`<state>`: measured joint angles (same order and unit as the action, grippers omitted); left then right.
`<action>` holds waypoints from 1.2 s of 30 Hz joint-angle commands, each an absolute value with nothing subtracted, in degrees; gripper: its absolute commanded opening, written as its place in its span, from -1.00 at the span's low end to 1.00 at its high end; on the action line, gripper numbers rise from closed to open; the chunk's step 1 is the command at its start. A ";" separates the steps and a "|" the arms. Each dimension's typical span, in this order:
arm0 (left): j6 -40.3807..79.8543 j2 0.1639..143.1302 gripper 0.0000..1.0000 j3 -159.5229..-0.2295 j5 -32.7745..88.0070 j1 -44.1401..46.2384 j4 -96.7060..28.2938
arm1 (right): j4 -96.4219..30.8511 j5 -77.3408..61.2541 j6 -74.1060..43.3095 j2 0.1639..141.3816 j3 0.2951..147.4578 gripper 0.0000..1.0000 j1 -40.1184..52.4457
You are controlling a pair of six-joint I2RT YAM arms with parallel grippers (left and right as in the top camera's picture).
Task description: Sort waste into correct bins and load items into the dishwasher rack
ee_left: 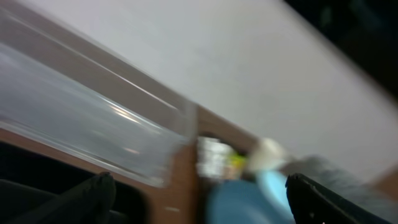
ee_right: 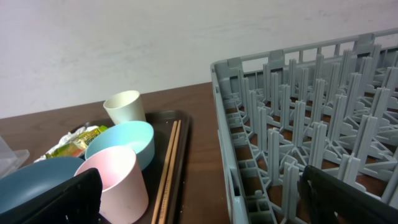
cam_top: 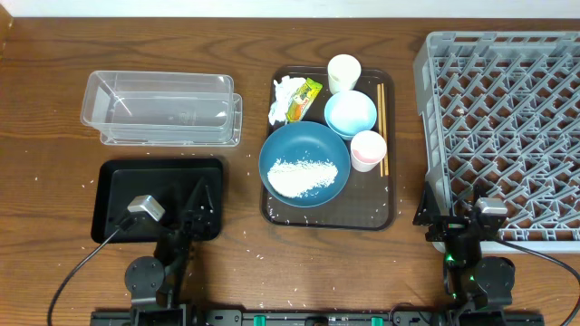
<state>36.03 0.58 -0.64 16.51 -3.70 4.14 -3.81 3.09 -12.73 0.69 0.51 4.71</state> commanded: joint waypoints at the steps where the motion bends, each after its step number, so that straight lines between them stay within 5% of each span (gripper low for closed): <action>1: 52.07 0.23 0.81 -0.23 22.39 -3.95 5.72 | -3.88 3.62 -11.92 0.32 0.32 0.99 4.29; 10: 42.85 1.72 0.81 -4.51 21.87 -3.95 20.88 | -3.88 3.62 -11.92 0.32 0.32 0.98 4.29; 15: 34.70 11.73 0.81 -16.03 24.62 -3.95 12.73 | -3.88 3.62 -11.92 0.32 0.32 0.98 4.29; 21: 19.75 34.87 0.81 -38.37 34.13 -1.98 -10.90 | -3.88 3.62 -11.92 0.32 0.32 0.98 4.29; 29: 6.98 61.95 0.81 -61.87 31.79 15.86 -33.04 | -3.88 3.62 -11.92 0.32 0.32 0.98 4.32; 36: 6.20 76.99 0.82 -66.92 7.44 33.28 -36.77 | -3.88 3.62 -11.92 0.32 0.32 0.98 4.29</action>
